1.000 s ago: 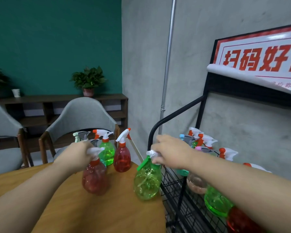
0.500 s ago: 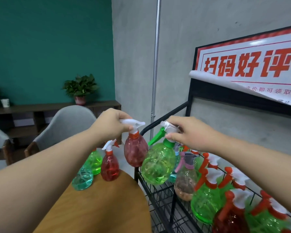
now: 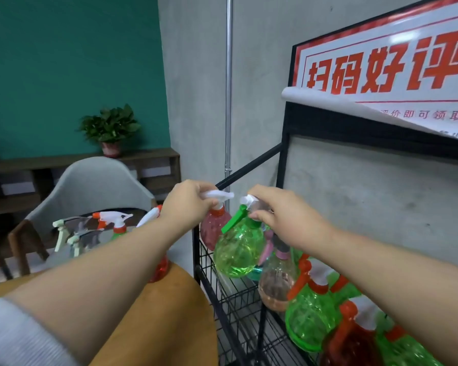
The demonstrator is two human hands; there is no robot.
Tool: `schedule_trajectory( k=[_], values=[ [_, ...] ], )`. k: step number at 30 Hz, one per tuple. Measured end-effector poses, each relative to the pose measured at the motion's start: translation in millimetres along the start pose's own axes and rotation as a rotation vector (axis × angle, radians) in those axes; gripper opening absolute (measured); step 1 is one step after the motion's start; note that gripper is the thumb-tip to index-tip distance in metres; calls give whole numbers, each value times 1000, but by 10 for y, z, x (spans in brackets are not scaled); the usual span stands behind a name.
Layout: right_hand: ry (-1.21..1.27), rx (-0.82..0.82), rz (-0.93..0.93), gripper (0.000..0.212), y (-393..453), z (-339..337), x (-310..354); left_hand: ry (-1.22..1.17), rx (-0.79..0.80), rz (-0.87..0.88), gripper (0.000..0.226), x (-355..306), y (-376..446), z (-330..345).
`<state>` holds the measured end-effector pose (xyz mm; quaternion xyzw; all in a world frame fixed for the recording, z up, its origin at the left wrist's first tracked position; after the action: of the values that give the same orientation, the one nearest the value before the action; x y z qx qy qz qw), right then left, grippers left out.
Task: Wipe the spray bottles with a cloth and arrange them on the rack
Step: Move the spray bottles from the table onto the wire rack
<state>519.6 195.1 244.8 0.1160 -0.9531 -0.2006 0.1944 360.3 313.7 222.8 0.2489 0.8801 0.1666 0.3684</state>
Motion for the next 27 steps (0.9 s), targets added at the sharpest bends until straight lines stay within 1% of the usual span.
schedule_trajectory(
  k=[3,5,7,9,13,14,16,17,22,24,27],
  values=[
    [27,20,1,7,-32,125,-30,39,21,-14,18,46,26,159],
    [7,25,-9,11,-51,215,-59,64,39,-41,21,111,49,237],
    [10,39,-19,8,-69,284,-87,99,52,-67,24,167,50,293],
    [23,66,-18,13,-79,341,-115,117,81,-91,26,222,54,360],
    [2,92,16,7,-54,426,-203,161,154,-101,28,294,77,481],
    [6,100,27,11,-46,438,-222,174,167,-101,29,307,89,501],
    [0,106,45,29,-20,456,-253,189,188,-114,31,335,103,520],
    [-7,112,55,35,-4,466,-263,189,195,-121,30,357,111,529],
    [-51,147,80,42,118,531,-252,131,207,-151,28,479,137,580],
    [-97,210,78,36,167,586,-245,87,195,-147,28,495,151,595],
    [-300,349,41,15,202,690,-232,36,153,-144,38,486,141,601]
  ],
)
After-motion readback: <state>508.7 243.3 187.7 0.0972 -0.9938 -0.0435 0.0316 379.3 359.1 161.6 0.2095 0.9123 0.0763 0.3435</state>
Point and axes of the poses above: each hand's wrist, its own y-axis towards the middle knuckle, its own z-axis out of the palm, x = y × z, the point moved 4 cm from there along y, towards the middle knuckle, and after that the axes turned 3 degrees about z, right-handed, at the moved point
